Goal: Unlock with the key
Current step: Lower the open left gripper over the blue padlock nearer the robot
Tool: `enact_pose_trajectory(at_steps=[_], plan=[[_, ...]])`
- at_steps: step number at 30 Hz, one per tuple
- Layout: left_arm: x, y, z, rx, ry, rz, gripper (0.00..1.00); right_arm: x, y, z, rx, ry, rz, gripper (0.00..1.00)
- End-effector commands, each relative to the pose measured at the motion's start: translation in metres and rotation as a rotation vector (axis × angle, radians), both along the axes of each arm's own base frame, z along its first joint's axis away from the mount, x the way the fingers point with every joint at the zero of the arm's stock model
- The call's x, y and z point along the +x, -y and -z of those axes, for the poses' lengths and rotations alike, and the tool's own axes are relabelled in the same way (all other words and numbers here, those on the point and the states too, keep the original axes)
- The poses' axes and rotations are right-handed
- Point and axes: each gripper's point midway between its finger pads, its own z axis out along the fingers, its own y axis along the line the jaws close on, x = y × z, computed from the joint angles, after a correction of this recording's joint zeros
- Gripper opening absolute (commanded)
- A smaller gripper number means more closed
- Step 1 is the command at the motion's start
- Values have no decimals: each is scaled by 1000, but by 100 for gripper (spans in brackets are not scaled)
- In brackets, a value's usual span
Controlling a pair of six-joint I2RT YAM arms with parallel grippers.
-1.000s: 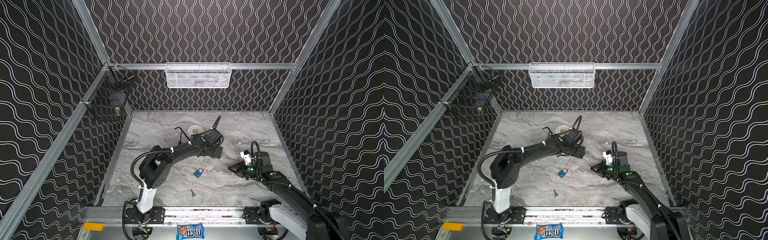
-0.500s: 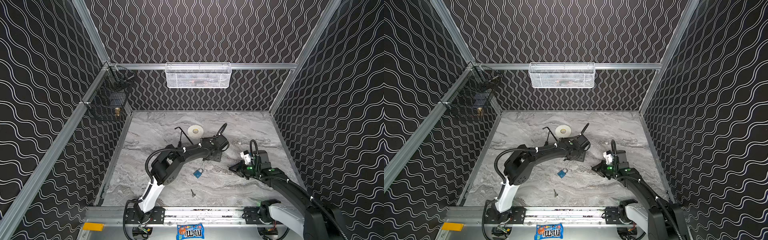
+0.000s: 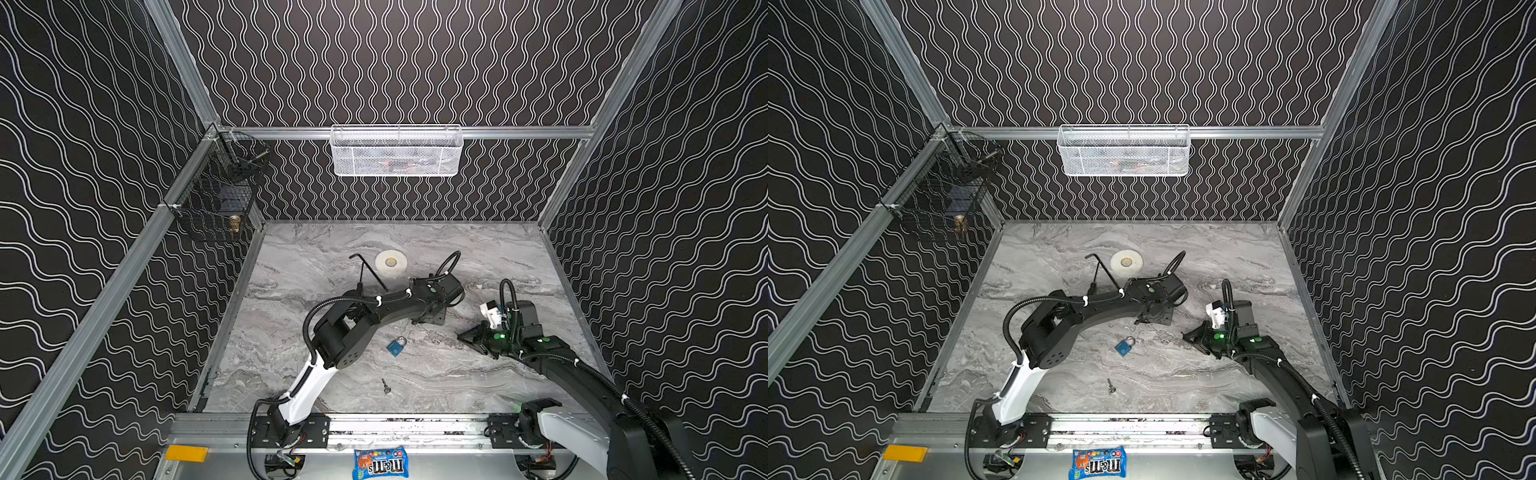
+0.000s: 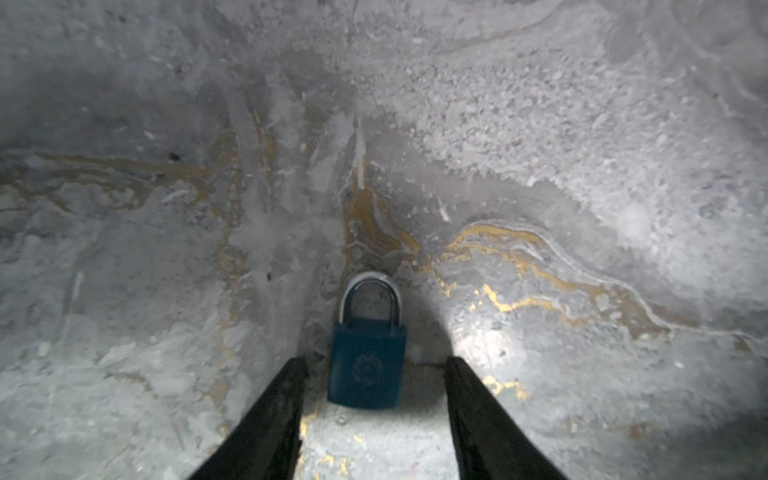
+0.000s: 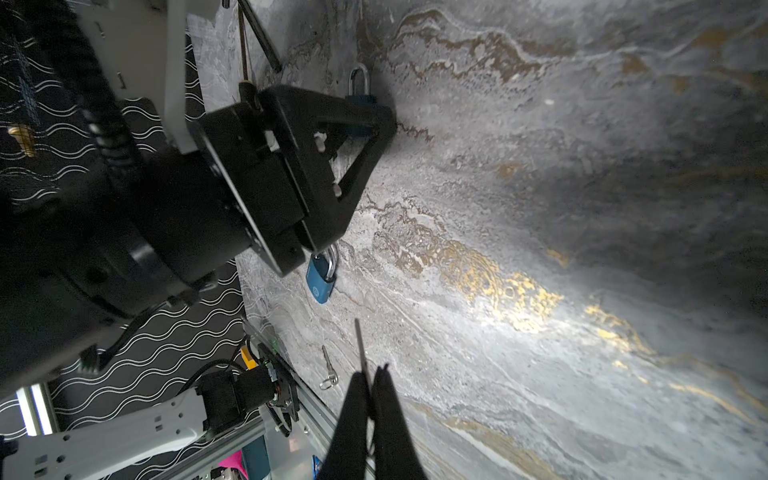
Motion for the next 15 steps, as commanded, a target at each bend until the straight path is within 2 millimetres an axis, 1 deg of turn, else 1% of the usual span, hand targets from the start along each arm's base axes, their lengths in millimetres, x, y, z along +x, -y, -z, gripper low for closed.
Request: enact_pose_trajectory(at_steps=[1,7,11,15], plan=[[0,-7,0,37,11,-27,55,0,-2,-3,10,10,-13,0],[-1,-8,4,51,2,-20,51,1,-2,-2,17,9,-14,0],[-1,-7,2,49,-1,-15,45,0,-3,-1,25,5,-16,0],[-1,-6,2,48,-5,-7,44,0,-3,0,26,2,-15,0]])
